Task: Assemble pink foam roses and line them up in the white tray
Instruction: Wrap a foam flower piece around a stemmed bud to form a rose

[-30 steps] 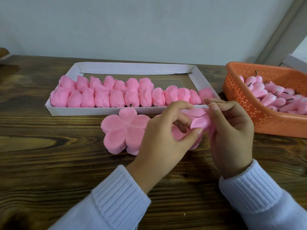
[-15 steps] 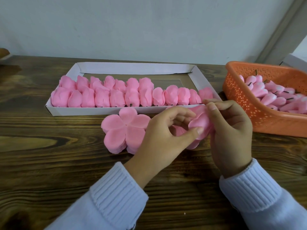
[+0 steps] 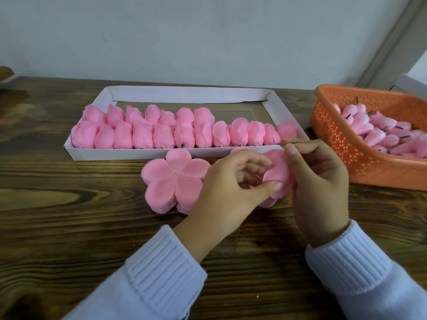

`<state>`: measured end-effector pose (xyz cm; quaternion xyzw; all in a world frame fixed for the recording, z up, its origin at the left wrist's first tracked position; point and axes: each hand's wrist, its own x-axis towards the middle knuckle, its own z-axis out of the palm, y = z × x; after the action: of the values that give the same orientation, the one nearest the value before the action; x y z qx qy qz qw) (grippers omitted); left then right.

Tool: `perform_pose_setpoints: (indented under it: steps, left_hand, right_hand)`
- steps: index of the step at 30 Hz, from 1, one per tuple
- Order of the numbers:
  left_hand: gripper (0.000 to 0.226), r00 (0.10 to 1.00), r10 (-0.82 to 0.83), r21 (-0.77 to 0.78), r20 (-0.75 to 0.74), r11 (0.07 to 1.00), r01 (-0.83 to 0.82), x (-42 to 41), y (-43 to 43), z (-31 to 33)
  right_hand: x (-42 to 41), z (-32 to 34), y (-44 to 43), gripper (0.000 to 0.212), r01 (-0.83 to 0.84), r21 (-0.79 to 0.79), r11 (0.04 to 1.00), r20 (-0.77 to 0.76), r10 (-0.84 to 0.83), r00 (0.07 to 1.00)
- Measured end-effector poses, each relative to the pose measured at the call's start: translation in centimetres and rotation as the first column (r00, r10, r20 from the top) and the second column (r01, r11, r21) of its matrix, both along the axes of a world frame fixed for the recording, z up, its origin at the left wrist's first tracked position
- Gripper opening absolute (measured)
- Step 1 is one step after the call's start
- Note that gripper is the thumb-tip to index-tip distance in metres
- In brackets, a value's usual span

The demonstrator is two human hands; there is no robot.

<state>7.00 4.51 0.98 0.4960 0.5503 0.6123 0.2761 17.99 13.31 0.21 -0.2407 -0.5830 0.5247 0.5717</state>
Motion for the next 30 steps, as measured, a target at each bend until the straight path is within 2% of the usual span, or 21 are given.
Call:
perform_pose_setpoints:
  steps: [5,9,11,14,18,23,26,30]
  left_hand:
    - [0.043,0.996,0.066,0.083,-0.068,0.995,-0.060,0.3,-0.1,0.2]
    - [0.031,0.951,0.218,0.189,-0.217,0.966,-0.178,0.2,-0.1,0.1]
    - [0.038,0.934,0.242,0.237,-0.263,0.954,-0.181,0.1,-0.3,0.2]
    - [0.057,0.948,0.104,0.229,-0.302,0.973,-0.034,0.1,-0.5,0.3]
    - [0.075,0.962,-0.082,0.153,-0.262,0.980,0.125,0.2,-0.3,0.0]
    - [0.074,0.978,-0.094,0.073,-0.187,0.991,0.109,0.3,-0.2,-0.3]
    - [0.067,0.987,-0.089,0.062,-0.134,0.993,0.098,0.5,0.0,0.0]
    - [0.061,0.988,-0.088,0.069,-0.126,0.993,0.097,0.5,0.1,-0.1]
  right_hand:
    - [0.0,0.0,0.0,0.018,0.003,-0.009,1.000,-0.005,-0.003,1.000]
    - [0.0,0.0,-0.2,0.006,-0.027,-0.022,0.999,0.007,0.027,1.000]
    - [0.1,0.0,-0.2,0.005,-0.085,-0.009,0.996,0.035,0.086,0.996]
    - [0.1,0.0,-0.5,0.020,-0.215,0.058,0.975,0.091,0.209,0.974]
    - [0.1,0.0,-1.0,0.013,-0.399,0.102,0.911,0.132,0.385,0.913]
    - [0.1,0.2,-1.2,0.013,-0.440,0.090,0.894,0.115,0.429,0.896]
    - [0.1,0.3,-1.3,0.002,-0.454,0.022,0.891,0.036,0.453,0.891]
    - [0.2,0.6,-1.4,0.022,-0.475,-0.057,0.878,-0.063,0.472,0.879]
